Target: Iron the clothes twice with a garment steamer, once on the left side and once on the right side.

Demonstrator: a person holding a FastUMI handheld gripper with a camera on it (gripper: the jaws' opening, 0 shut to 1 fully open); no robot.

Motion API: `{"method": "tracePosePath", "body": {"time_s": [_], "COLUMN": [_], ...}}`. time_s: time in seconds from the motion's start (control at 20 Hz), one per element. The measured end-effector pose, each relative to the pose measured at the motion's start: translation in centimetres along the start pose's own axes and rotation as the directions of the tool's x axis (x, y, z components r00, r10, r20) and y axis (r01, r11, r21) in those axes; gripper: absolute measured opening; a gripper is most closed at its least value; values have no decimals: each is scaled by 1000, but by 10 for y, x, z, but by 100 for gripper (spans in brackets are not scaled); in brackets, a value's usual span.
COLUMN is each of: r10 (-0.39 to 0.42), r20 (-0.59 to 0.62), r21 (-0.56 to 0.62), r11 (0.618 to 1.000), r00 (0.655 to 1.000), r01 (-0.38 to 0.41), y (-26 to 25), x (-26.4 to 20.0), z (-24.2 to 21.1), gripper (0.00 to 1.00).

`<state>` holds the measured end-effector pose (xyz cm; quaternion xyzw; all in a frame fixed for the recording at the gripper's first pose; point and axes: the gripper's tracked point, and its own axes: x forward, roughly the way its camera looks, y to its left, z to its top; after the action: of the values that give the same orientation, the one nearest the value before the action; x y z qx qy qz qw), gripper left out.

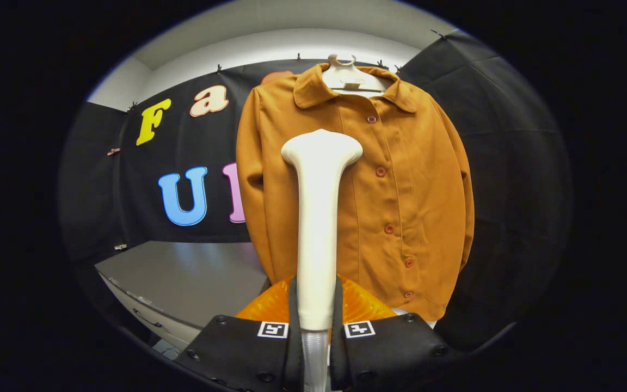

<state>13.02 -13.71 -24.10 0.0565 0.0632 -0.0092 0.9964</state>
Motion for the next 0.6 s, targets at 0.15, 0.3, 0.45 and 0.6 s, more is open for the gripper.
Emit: {"method": "tracePosePath", "body": {"time_s": [0.15, 0.3, 0.45, 0.6], "r10": [-11, -24, -33, -38], "r20": [-62, -115, -168, -215], "r21": [-3, 2, 2, 4], "r11": [1000, 1000, 999, 999], "r00": [998, 993, 985, 976], "r01": [11, 25, 33, 40], "y": [-10, -18, -23, -31], "x": [1, -2, -5, -9], "z": [-37, -69, -98, -123], "gripper": [23, 23, 23, 23]}}
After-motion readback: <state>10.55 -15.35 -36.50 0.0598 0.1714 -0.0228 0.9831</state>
